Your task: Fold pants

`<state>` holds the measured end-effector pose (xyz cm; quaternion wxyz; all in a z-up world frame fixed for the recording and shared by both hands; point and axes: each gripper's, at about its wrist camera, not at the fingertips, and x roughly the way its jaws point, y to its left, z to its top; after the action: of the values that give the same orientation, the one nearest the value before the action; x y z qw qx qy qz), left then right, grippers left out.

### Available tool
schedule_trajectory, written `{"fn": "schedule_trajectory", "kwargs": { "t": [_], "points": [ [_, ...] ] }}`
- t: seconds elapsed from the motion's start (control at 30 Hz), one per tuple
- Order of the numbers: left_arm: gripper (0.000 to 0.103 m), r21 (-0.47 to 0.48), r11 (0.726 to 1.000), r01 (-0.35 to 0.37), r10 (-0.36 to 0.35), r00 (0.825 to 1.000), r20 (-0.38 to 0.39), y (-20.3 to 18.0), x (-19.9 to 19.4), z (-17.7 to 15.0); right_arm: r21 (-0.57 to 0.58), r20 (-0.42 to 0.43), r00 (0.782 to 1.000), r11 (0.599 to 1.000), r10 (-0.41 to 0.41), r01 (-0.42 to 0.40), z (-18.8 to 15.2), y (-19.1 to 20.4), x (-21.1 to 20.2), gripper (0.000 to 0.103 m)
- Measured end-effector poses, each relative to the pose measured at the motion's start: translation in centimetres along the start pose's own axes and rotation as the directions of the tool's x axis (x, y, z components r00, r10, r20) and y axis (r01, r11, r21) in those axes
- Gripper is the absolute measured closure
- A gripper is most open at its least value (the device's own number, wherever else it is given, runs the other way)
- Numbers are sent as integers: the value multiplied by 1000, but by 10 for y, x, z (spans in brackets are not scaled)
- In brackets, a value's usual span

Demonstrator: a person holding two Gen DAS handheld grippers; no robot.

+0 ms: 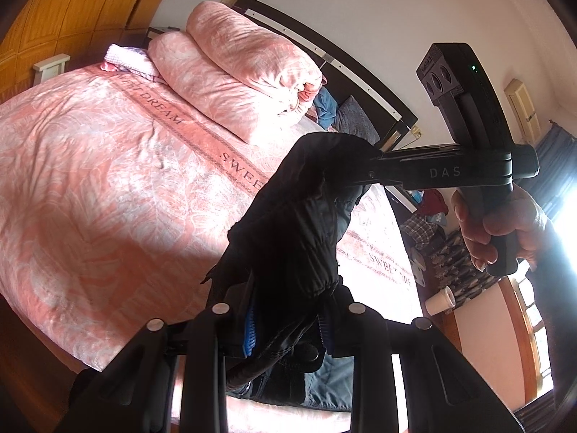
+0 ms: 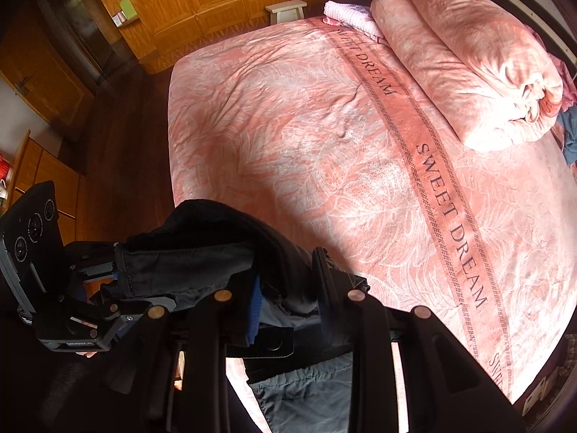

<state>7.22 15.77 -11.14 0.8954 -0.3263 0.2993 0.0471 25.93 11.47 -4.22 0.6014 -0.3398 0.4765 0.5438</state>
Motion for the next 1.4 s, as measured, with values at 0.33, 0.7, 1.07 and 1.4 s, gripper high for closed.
{"fn": "schedule_trajectory", "kwargs": {
  "t": [0.33,0.7,1.07,1.4],
  "points": [
    [76,96,995,9,-7,1000,-21,-43,-6,-11,38,47,998,999,-33,31,-36,-1,-31,78],
    [76,199,980,29,-21,999,-43,-91,-8,-25,89,87,993,993,-80,72,-82,-9,-64,78],
    [76,282,957,62,-41,996,-81,-134,1,-45,149,92,987,982,-130,115,-127,-23,-82,78],
    [76,349,933,83,-44,992,-117,-163,17,-60,159,72,980,973,-184,170,-157,-34,-87,78]
  ]
}}
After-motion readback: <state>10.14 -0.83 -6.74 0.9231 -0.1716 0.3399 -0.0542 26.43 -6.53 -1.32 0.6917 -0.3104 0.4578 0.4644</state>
